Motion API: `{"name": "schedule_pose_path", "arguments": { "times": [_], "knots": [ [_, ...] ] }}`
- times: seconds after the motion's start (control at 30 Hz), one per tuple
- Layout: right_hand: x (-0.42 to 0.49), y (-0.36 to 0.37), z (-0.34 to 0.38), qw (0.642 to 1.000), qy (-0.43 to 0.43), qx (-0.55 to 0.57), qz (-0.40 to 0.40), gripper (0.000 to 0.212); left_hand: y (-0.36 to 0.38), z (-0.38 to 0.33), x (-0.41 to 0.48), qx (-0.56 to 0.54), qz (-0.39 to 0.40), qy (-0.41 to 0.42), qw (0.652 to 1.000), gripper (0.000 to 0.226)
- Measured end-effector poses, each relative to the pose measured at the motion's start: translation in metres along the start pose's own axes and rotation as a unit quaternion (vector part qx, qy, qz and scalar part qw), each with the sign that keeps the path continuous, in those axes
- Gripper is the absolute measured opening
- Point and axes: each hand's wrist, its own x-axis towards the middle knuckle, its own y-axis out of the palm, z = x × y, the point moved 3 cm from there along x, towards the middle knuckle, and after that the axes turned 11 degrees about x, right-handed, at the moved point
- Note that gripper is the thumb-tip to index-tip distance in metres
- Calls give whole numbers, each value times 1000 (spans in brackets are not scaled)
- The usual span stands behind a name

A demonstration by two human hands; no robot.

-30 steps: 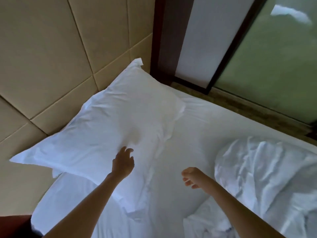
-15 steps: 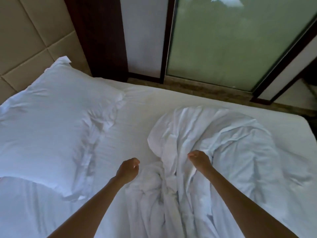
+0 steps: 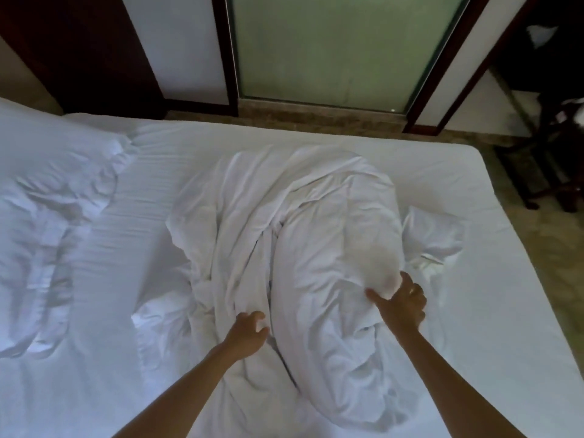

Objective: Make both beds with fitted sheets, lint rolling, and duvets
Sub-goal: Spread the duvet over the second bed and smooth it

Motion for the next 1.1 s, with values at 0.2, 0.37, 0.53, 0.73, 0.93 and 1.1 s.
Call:
{"name": "schedule_pose_path", "arguments": {
  "times": [0.2, 0.37, 0.53, 0.73, 0.93, 1.1],
  "knots": [
    [10, 12, -6, 993, -2, -10, 114, 41, -11, -19, -9, -30, -38, -22, 999, 50],
    [-34, 30, 43, 974, -128, -49, 178, 19, -41, -82, -20, -202, -94, 27, 974, 80],
    [-117, 63, 67, 943, -173, 24, 282, 13, -74, -115, -9, -124, -132, -101, 978, 110],
    [-119, 71, 71, 926, -189, -19, 328, 22, -99, -87, -30, 202, -273, 60, 939, 28],
    [-26, -12, 57, 985, -155, 63, -53, 50, -102, -21, -40, 202, -280, 66, 936, 35],
    [-38, 22, -7, 956, 37, 82, 278, 86, -81, 65, -58, 194, -228, -45, 953, 49]
  ]
}}
